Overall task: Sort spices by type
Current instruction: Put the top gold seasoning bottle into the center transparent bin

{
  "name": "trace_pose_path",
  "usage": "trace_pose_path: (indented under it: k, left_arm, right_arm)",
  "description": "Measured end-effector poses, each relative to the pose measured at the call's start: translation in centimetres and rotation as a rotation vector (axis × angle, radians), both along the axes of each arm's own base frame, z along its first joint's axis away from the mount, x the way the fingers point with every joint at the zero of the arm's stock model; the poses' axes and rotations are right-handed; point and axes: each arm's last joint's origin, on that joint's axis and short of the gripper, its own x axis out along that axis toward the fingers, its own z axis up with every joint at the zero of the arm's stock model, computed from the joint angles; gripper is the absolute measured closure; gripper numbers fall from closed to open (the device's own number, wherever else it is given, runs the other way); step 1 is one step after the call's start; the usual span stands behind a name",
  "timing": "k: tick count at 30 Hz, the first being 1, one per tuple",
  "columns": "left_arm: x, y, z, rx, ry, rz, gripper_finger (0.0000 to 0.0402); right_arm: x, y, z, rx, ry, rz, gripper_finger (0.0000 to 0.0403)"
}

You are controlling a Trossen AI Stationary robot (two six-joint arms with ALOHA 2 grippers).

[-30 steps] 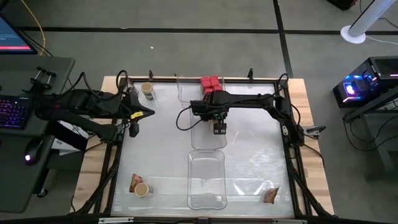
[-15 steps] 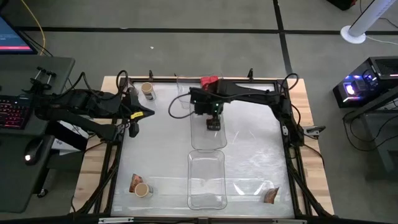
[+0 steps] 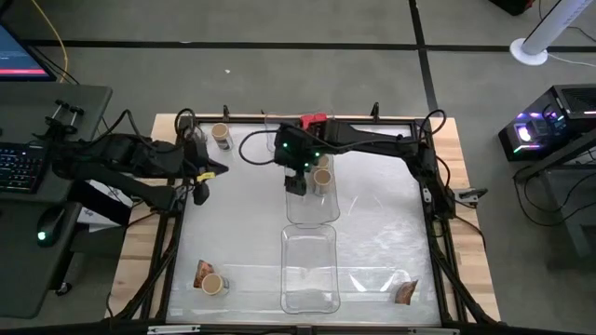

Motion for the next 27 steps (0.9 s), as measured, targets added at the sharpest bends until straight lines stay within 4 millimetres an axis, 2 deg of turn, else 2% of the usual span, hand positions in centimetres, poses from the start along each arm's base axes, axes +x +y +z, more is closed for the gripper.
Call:
trace_pose_path:
  k: [8, 12, 14, 16, 20, 21, 24, 27]
  left_arm:
    - [1.1, 1.4, -0.2, 0.08, 0.018, 0.129, 0.0401]
    - [2.4, 3.5, -1.0, 0.054, 0.077, 0.278, 0.0402]
    - [3.1, 5.1, -1.7, 0.05, 0.136, 0.346, 0.0402]
    - [3.7, 7.0, -2.5, 0.023, 0.202, 0.409, 0.0402]
    - [4.1, 11.0, -4.6, -0.076, 0.344, 0.555, 0.0402]
    - [4.2, 11.9, -5.2, -0.087, 0.39, 0.594, 0.0402]
    - [4.2, 14.5, -7.1, -0.069, 0.514, 0.696, 0.0402]
    - [4.1, 16.2, -9.0, -0.084, 0.576, 0.758, 0.0402]
  right_arm:
    - [-2.0, 0.2, -0.6, -0.004, 0.209, 0.042, 0.0105]
    - [-2.4, 0.1, -0.8, -0.032, 0.254, 0.051, 0.0116]
    - [-2.7, 0.0, -0.8, -0.074, 0.287, 0.053, 0.0145]
    - [-3.3, -0.2, -0.6, -0.107, 0.328, 0.051, 0.0194]
    - [-5.5, -1.2, 1.4, -0.109, 0.36, 0.018, 0.0353]
    - [-6.2, -1.6, 2.1, -0.107, 0.355, -0.001, 0.0377]
    - [-8.5, -2.9, 4.7, -0.113, 0.305, -0.115, 0.0385]
    - [-11.7, -3.6, 8.2, -0.142, 0.21, -0.246, 0.04]
